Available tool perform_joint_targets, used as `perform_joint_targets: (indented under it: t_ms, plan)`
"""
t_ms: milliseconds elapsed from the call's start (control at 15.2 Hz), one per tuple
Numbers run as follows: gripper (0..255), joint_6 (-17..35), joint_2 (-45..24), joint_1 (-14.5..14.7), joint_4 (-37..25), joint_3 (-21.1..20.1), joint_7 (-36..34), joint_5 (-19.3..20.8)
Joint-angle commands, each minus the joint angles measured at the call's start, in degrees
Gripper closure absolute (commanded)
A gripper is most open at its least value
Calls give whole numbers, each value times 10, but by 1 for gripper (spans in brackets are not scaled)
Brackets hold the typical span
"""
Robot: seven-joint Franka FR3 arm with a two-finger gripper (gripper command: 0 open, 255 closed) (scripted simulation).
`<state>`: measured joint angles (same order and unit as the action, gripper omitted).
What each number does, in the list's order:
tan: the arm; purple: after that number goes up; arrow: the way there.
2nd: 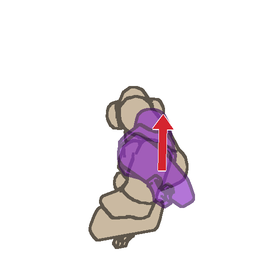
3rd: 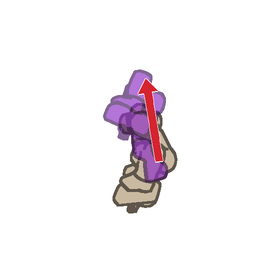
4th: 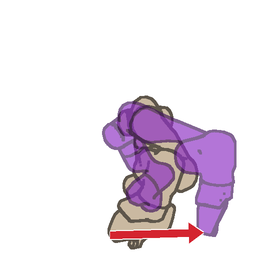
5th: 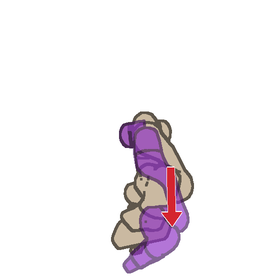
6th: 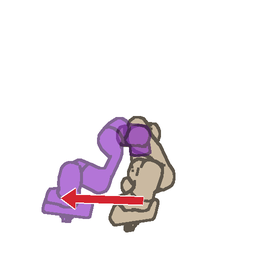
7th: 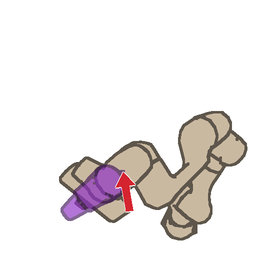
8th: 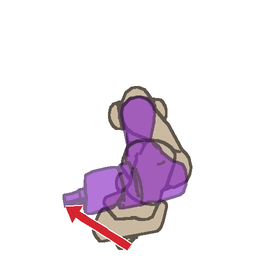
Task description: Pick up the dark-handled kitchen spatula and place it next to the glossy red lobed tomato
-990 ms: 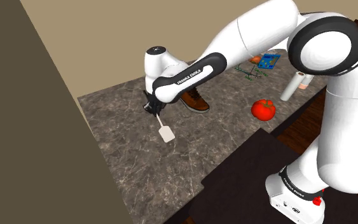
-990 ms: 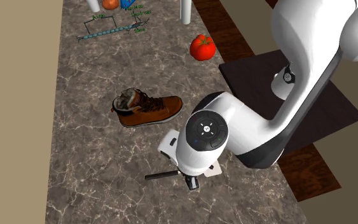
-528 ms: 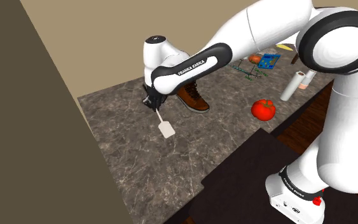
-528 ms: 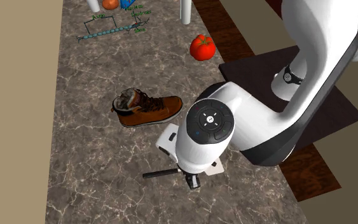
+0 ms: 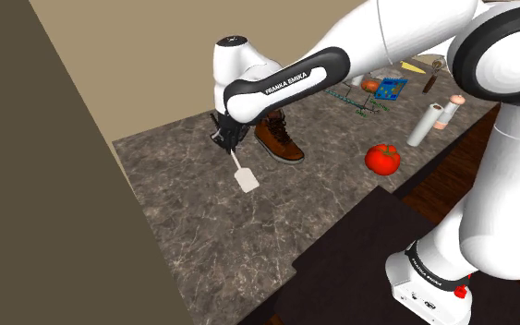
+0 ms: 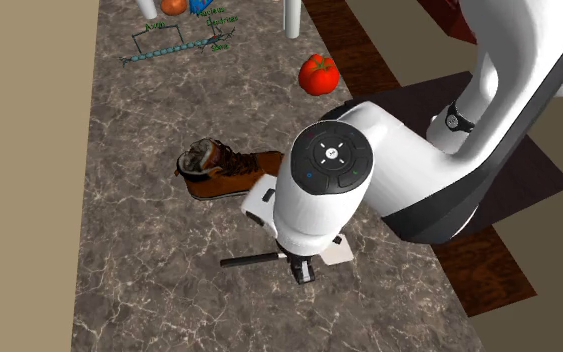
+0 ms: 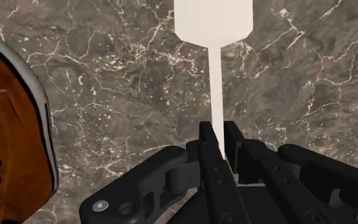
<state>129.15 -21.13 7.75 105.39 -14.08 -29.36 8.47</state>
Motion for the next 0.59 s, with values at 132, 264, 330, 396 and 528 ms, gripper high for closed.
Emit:
perform_joint_targets:
  t_ms: [132, 264, 330, 396, 528]
  plan:
    - [255, 19, 40, -37, 56, 7, 49, -16]
    - [255, 28, 58, -56, 82, 13, 76, -24]
    - [255, 32, 67, -65, 93, 16, 90, -28]
    - [255, 36, 74, -74, 104, 20, 105, -32]
    - [255, 43, 89, -92, 124, 27, 134, -40]
